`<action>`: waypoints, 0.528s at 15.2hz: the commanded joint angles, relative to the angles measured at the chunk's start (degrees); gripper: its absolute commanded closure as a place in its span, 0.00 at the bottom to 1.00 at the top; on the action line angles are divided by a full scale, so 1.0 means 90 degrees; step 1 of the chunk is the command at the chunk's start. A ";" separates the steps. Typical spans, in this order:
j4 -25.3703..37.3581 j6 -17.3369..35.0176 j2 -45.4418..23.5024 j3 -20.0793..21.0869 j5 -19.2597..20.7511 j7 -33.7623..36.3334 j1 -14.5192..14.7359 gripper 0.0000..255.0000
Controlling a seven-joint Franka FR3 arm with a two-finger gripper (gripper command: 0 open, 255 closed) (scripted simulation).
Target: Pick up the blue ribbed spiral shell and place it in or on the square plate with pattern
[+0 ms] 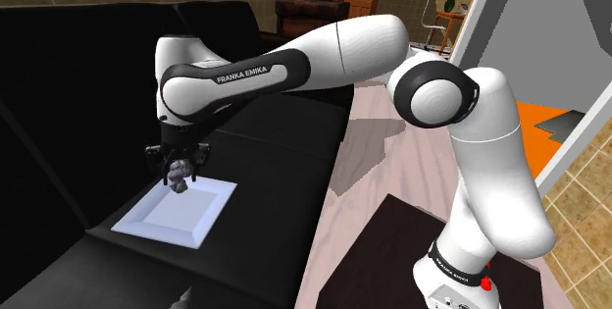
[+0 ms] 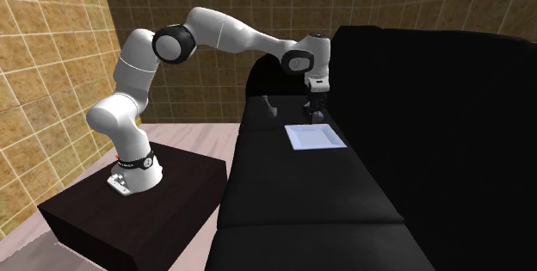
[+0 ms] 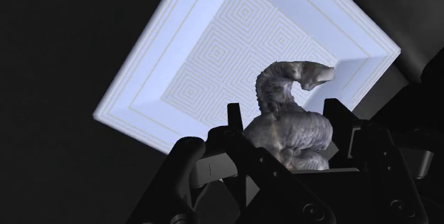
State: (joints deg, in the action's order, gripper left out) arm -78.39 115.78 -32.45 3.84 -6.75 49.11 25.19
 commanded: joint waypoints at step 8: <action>-0.0265 0.0586 -0.0309 0.0014 0.0003 0.0035 0.0083 1.00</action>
State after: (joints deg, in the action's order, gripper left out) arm -79.91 120.14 -35.22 3.95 -6.68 49.54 25.95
